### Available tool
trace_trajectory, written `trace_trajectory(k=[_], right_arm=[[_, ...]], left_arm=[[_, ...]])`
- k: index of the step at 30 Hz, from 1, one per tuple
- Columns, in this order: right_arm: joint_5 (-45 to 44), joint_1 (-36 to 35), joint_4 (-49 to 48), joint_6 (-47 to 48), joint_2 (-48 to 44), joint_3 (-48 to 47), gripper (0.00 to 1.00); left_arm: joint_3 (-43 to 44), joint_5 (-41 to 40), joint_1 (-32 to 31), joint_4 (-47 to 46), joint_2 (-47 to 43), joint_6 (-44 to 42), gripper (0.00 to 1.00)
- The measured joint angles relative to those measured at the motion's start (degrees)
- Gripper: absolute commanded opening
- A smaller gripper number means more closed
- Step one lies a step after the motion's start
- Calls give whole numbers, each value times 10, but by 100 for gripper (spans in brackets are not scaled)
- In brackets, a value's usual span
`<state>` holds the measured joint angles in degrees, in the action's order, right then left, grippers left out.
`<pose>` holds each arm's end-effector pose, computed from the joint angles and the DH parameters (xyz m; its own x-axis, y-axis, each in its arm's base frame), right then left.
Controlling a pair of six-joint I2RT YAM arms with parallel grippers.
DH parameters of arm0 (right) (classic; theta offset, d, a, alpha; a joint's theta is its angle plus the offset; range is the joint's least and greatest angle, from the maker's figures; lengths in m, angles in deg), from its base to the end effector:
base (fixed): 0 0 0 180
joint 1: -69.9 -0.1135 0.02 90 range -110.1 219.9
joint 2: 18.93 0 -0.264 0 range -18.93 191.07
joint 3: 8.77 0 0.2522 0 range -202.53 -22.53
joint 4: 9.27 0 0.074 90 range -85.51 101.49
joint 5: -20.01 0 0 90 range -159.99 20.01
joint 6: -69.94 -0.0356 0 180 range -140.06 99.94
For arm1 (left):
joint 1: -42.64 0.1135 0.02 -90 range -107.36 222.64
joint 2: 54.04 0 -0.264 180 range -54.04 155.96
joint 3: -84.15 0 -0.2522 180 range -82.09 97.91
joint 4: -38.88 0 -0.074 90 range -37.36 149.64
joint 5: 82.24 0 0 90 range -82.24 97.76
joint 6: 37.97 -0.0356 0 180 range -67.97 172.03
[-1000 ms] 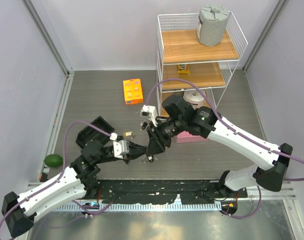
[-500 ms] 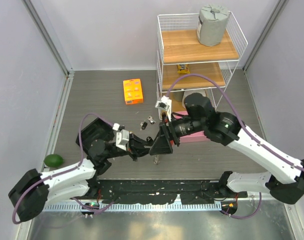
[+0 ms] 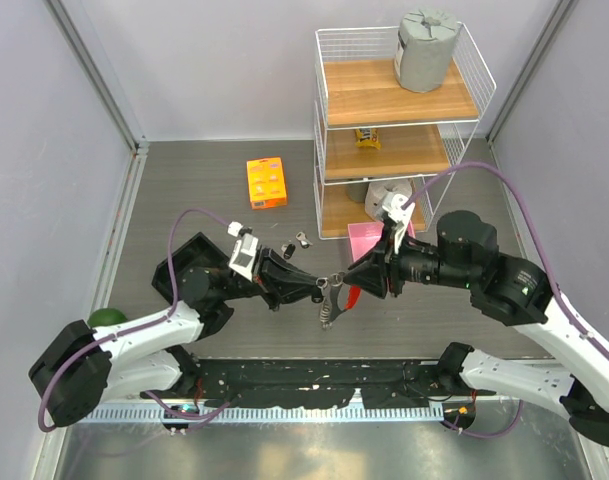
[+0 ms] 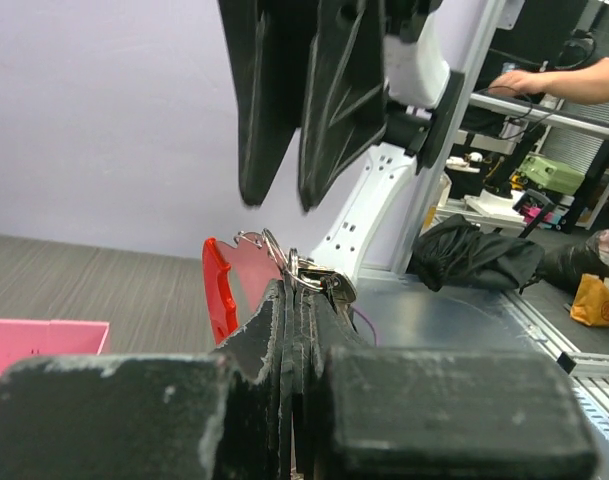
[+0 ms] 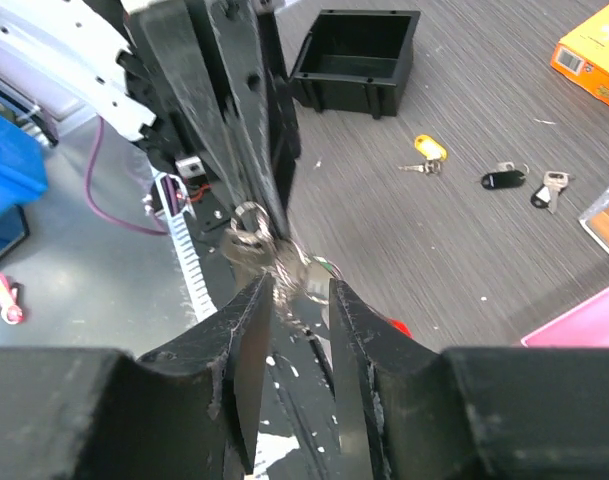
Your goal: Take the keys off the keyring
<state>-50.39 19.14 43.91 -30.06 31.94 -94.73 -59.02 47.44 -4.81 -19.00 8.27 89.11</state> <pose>0.0932 0.1330 0.4299 -0.3552 -0.1762 -0.9180 -0.8831 0.3854 0.2676 0.1257 -0.1705 0.2931 -0.2726 -0.3893 -0.8799 0.9616 -0.1396 -0.2361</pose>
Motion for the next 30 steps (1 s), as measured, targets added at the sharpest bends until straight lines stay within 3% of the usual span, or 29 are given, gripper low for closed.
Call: trace_trajectory(k=[2, 18, 30], right_arm=[[-9, 0, 0, 17, -18, 23, 29], [6, 2, -49, 103, -30, 42, 26], [138, 2, -38, 116, 33, -7, 23]], left_arm=[[10, 7, 0, -5, 0, 6, 0], [22, 35, 2, 28, -7, 11, 0], [34, 42, 2, 104, -41, -28, 0]])
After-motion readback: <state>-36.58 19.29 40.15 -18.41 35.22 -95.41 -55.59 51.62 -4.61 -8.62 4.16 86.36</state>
